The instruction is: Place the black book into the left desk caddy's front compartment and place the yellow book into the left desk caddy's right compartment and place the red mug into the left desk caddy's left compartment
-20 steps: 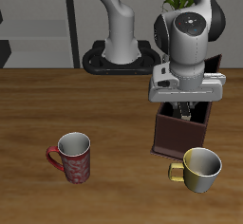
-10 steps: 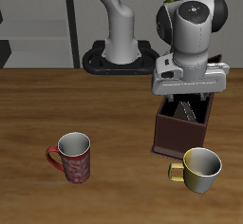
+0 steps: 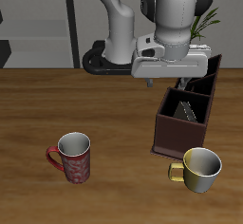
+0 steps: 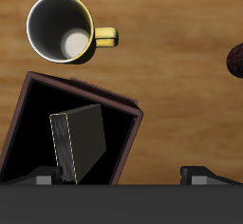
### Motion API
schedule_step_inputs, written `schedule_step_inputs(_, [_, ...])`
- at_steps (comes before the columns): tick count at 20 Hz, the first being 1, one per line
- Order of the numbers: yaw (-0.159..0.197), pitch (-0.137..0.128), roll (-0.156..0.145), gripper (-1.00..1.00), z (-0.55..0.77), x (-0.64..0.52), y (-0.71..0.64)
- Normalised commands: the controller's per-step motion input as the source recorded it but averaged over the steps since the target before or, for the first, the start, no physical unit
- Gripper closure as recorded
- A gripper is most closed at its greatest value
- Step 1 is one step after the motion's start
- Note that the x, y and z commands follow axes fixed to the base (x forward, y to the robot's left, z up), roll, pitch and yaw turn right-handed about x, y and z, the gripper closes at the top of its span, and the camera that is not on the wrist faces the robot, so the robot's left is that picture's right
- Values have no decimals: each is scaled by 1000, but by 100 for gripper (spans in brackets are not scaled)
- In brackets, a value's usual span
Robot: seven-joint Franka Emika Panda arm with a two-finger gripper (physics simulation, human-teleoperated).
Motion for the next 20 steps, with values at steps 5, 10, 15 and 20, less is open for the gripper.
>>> schedule_step_inputs(5, [0,-19,-81,-100,268,69,-733])
schedule_step_inputs(10, [39,-11,-47,-100,181,49,-910])
schedule_step_inputs(15, [54,-12,-58,-100,100,91,-758])
schedule_step_inputs(20, [44,-3,25,-100,47,241,-661])
